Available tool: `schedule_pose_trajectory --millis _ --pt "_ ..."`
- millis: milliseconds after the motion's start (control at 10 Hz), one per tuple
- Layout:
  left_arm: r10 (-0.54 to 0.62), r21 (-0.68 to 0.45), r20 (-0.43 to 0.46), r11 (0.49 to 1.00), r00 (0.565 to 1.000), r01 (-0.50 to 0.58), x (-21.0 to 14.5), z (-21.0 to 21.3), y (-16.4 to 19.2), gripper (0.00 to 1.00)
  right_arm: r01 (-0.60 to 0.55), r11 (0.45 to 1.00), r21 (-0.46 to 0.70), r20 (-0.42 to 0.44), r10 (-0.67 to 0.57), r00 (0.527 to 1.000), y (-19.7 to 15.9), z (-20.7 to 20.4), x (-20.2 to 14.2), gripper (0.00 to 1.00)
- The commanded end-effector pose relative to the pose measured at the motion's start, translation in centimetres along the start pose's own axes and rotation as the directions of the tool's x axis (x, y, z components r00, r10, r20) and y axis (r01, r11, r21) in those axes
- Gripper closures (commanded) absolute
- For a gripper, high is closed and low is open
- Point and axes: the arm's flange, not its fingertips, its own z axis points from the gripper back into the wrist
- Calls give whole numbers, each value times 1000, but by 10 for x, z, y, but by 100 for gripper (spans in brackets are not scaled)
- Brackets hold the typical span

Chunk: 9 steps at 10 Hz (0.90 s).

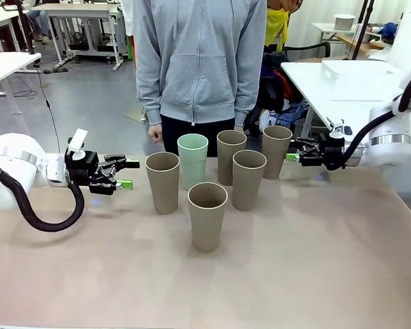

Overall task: Stack the cups and store them in the basket.
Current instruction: Pick up two Reusable plastic cups , one in each hand.

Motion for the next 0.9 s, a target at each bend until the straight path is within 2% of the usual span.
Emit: schedule_pose_trajectory --millis 0,800 --pt "-41 17 1 999 999 41 -25 -8 -27 0 -37 999 -33 -7 37 999 7 -8 2 0" --pt "-12 -119 -41 993 999 7 -25 -38 -6 0 -17 999 -36 1 17 1000 4 -9 -3 0"
